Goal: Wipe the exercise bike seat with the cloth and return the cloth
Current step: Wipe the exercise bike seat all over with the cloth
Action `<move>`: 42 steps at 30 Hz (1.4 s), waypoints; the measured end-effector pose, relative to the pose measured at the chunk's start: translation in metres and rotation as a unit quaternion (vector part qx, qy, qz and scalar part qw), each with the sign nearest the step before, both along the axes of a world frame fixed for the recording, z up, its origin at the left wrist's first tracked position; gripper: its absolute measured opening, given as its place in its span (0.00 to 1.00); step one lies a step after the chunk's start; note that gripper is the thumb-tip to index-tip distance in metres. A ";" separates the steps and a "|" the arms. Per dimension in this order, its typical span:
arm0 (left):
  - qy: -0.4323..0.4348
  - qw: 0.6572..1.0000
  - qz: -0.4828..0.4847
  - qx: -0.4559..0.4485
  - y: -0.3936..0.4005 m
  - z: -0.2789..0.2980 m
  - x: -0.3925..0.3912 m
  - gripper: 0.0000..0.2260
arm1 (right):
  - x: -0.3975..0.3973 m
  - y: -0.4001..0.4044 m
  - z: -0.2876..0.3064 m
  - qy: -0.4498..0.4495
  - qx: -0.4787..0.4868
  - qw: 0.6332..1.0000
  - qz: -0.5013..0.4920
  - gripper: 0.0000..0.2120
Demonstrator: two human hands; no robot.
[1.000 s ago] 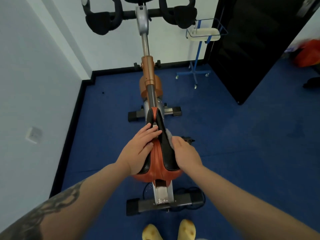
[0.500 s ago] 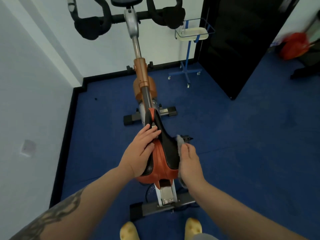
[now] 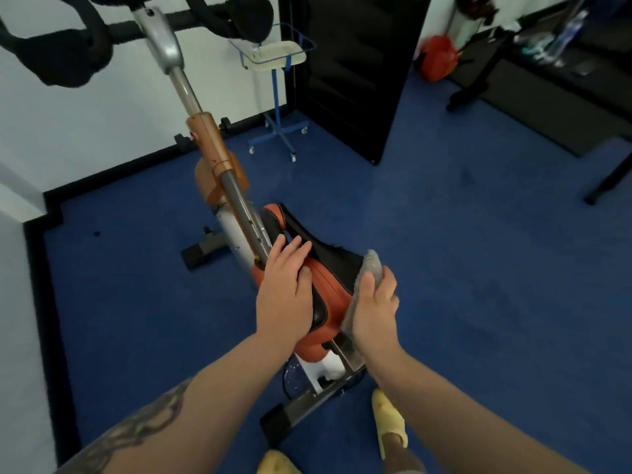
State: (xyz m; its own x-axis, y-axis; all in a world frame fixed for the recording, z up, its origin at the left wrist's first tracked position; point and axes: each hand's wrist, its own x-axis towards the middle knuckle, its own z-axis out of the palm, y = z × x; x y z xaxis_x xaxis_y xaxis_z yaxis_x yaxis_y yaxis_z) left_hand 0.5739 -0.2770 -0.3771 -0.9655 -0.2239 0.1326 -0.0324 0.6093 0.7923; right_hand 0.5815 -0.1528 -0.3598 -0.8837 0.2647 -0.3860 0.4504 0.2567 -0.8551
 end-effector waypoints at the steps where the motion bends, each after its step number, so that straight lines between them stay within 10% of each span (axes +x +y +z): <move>1: -0.001 1.000 -0.003 -0.005 0.001 0.000 -0.001 0.17 | 0.000 -0.001 0.001 -0.013 -0.004 1.000 -0.010 0.25; 7: -0.013 1.000 0.003 -0.011 0.002 0.002 0.000 0.18 | -0.043 0.009 0.007 -0.111 0.003 0.994 -0.005 0.27; 32: -0.011 1.000 0.007 -0.001 0.002 0.003 0.000 0.17 | 0.009 -0.021 -0.009 0.106 0.059 0.992 -0.018 0.27; 42: 0.045 0.981 -0.165 -0.088 -0.038 0.015 -0.024 0.17 | 0.022 -0.056 -0.003 0.102 0.052 0.982 -0.152 0.25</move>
